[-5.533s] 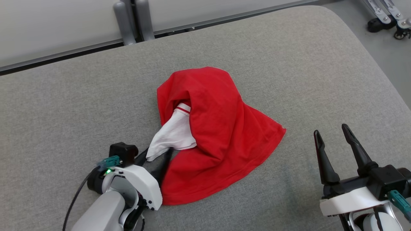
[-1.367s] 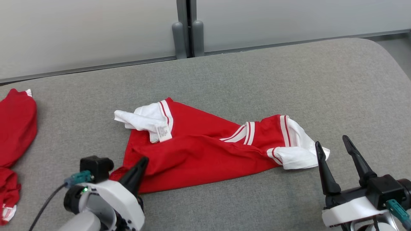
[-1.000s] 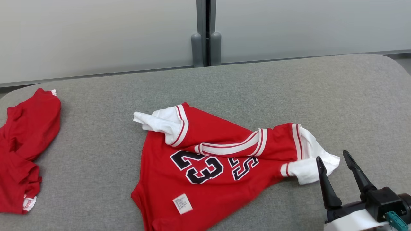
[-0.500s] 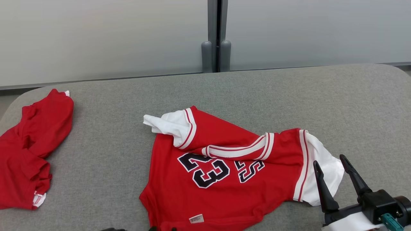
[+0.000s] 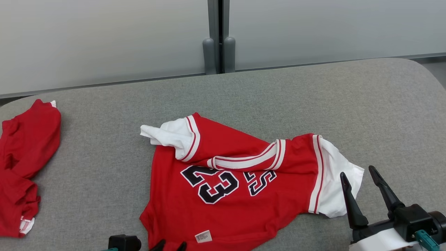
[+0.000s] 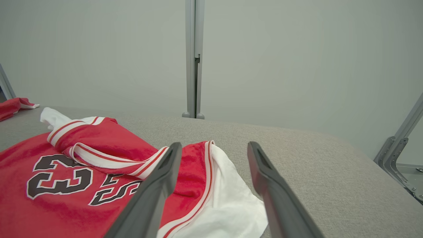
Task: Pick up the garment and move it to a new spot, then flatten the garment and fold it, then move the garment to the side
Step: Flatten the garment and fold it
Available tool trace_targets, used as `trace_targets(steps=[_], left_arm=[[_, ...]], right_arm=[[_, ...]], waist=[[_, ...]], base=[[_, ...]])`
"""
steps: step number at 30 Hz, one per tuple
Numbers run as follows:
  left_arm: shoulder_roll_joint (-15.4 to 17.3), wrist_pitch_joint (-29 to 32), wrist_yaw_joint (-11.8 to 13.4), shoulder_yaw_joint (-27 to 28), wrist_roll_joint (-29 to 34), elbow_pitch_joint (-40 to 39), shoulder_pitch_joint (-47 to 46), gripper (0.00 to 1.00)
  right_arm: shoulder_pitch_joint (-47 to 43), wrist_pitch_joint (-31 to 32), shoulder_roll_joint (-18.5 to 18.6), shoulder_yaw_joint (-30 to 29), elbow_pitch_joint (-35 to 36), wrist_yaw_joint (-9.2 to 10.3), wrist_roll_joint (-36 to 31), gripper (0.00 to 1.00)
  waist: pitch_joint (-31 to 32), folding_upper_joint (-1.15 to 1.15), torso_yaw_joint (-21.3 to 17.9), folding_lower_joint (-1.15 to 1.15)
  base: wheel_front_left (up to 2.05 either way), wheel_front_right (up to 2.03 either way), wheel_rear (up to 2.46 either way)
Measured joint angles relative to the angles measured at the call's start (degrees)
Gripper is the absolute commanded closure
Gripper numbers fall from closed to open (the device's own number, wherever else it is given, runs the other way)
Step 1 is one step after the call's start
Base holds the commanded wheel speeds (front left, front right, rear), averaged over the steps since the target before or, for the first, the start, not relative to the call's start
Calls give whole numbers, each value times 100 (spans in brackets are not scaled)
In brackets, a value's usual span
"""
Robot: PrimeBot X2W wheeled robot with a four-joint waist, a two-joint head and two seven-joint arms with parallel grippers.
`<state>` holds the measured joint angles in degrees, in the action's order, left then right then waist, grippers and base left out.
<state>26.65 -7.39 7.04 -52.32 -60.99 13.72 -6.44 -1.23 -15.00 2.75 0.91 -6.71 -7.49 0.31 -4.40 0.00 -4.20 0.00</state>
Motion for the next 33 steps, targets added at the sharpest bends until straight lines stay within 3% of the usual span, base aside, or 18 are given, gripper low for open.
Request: trace_targets(steps=[1,3,4,7,11,18,19,20,21,29,33], left_arm=[[-1,14,-41,2,-25,21,-1,2],[11,93,-105,-22,-56,51,-18,73],[13,132,-175,-33,-93,53,-21,100],[-3,209,-332,-123,-125,20,-21,100],[81,154,-344,-187,-56,-256,37,100],[645,511,-281,-588,-21,-1334,695,100],[719,570,-268,-630,-65,-1450,800,77],[771,594,-265,-643,-126,-1551,886,12],[812,622,-236,-646,-200,-1645,961,0],[1059,272,-190,-258,-441,-2282,1157,0],[1107,-62,287,321,-339,-2162,770,0]], right_arm=[[0,0,0,-5,0,0,1,0],[0,0,0,-9,-4,0,20,0],[-1,0,0,-4,-4,0,23,0],[-2,0,-1,1,-4,0,42,0],[-13,0,-1,-1,-16,0,58,0],[-83,0,0,-12,-40,0,44,0],[-84,0,-2,-3,-41,0,43,0],[-84,0,-1,0,-41,0,42,0],[-83,0,-1,7,-42,0,42,0],[-74,0,-1,42,-41,0,14,0],[-34,0,0,36,-25,0,13,0]], waist=[[-2,0,-5,0],[2,0,-8,0],[8,0,-6,0],[9,0,17,0],[48,0,64,0],[145,0,184,0],[150,0,198,0],[151,0,211,0],[149,0,220,0],[119,0,222,0],[53,0,198,0]], base=[[0,0,0],[0,0,0],[0,0,0],[0,0,0],[0,0,0],[0,0,0],[0,0,0],[0,0,0],[0,0,0],[0,0,0],[0,0,0]])
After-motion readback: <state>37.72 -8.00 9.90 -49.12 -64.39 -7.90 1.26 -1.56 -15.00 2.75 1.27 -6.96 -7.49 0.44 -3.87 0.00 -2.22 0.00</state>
